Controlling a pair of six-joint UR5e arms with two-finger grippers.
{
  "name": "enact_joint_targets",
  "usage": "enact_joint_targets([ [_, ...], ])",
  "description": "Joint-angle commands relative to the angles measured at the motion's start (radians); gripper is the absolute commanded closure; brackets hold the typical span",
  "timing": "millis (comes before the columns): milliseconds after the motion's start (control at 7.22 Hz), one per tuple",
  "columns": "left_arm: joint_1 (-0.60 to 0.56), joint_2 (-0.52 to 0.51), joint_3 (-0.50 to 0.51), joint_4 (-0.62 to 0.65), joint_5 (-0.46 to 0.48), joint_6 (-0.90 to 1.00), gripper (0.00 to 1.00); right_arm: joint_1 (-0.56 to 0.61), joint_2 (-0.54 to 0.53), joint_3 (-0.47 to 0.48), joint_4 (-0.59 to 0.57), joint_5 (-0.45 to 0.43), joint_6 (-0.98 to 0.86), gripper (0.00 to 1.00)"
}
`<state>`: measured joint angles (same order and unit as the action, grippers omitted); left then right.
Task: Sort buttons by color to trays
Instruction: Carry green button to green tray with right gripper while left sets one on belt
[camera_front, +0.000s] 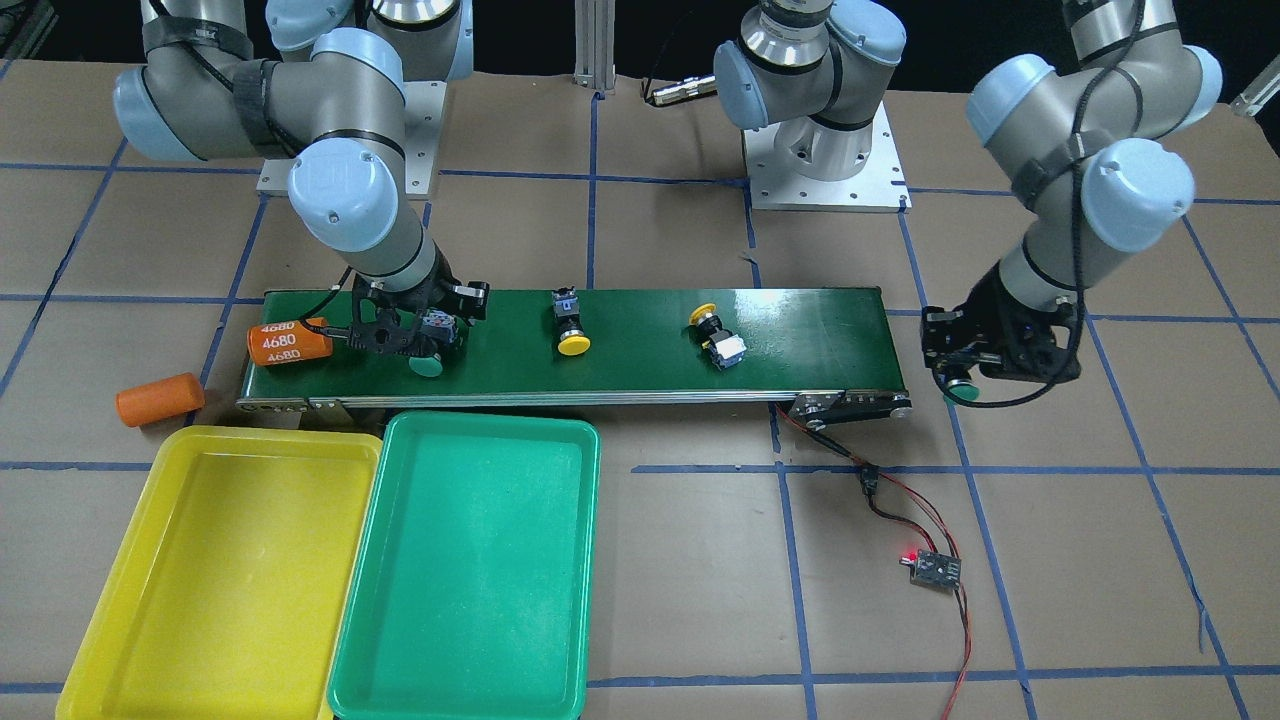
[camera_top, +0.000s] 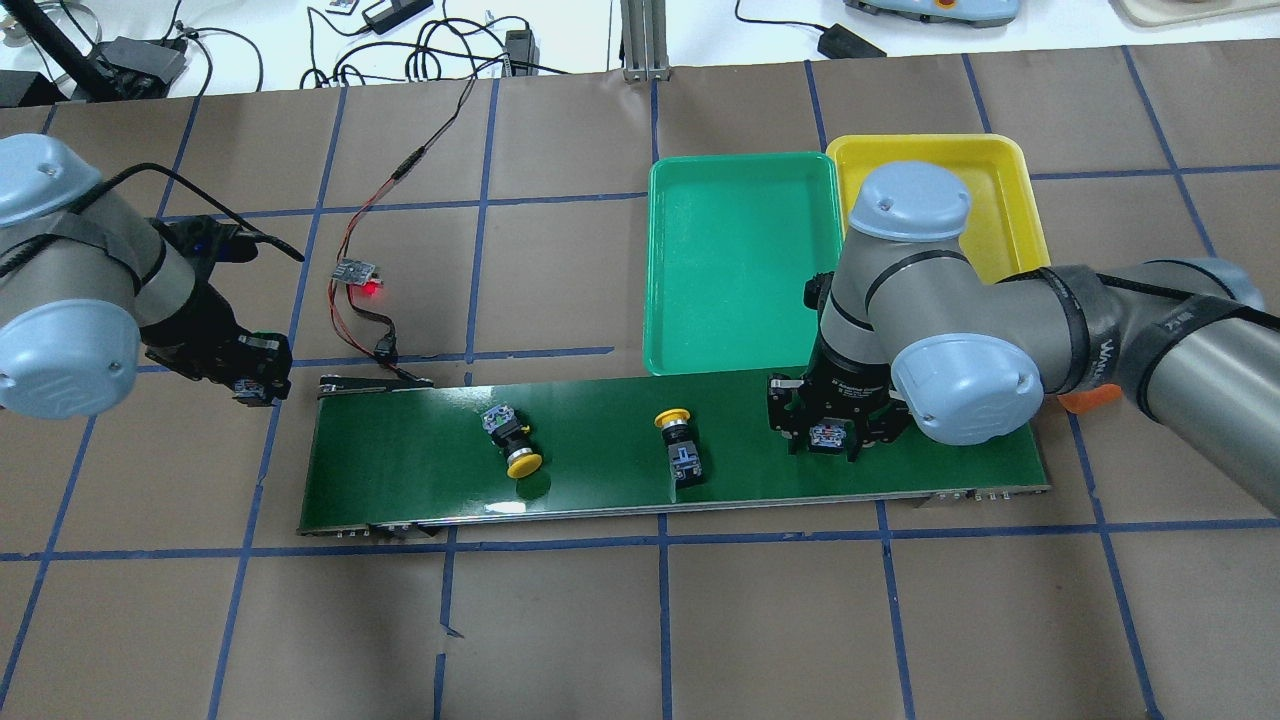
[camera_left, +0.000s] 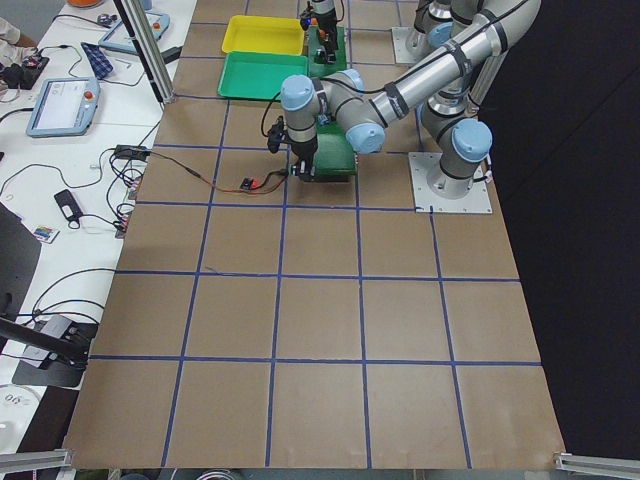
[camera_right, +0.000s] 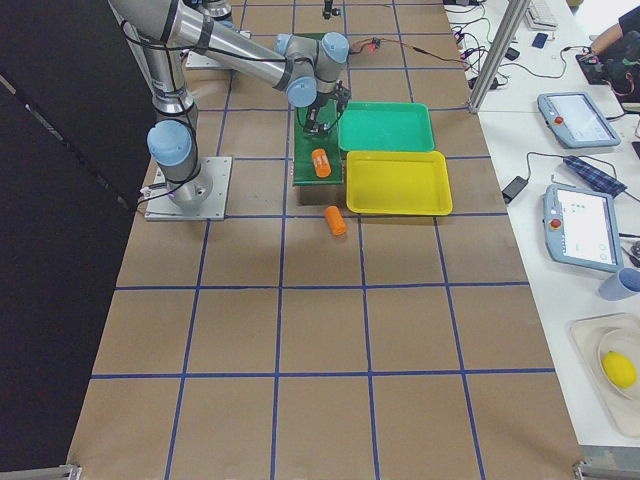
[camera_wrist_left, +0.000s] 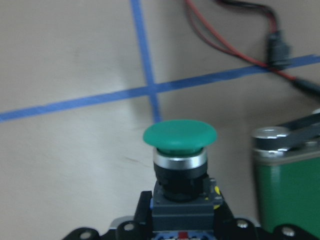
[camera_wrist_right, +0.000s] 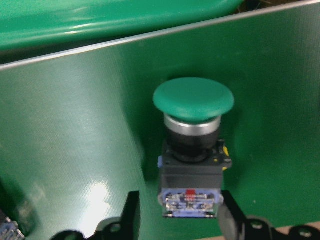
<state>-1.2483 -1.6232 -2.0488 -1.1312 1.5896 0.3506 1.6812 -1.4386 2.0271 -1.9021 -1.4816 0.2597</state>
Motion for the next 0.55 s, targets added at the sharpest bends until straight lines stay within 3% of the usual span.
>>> enact_joint_targets([
  [0, -0.150, 0.066, -0.086, 0.002, -0.045, -0.306, 1.00, -0.002, 0.003, -0.008, 0.009, -0.003, 0.012, 1.00],
  [277, -0.209, 0.082, -0.120, -0.004, -0.042, -0.373, 1.00, -0.002, -0.016, -0.051, 0.012, -0.003, 0.012, 1.00],
  [416, -0.210, 0.074, -0.138, 0.008, -0.040, -0.383, 1.00, -0.002, -0.025, -0.124, 0.018, -0.020, 0.009, 1.00],
])
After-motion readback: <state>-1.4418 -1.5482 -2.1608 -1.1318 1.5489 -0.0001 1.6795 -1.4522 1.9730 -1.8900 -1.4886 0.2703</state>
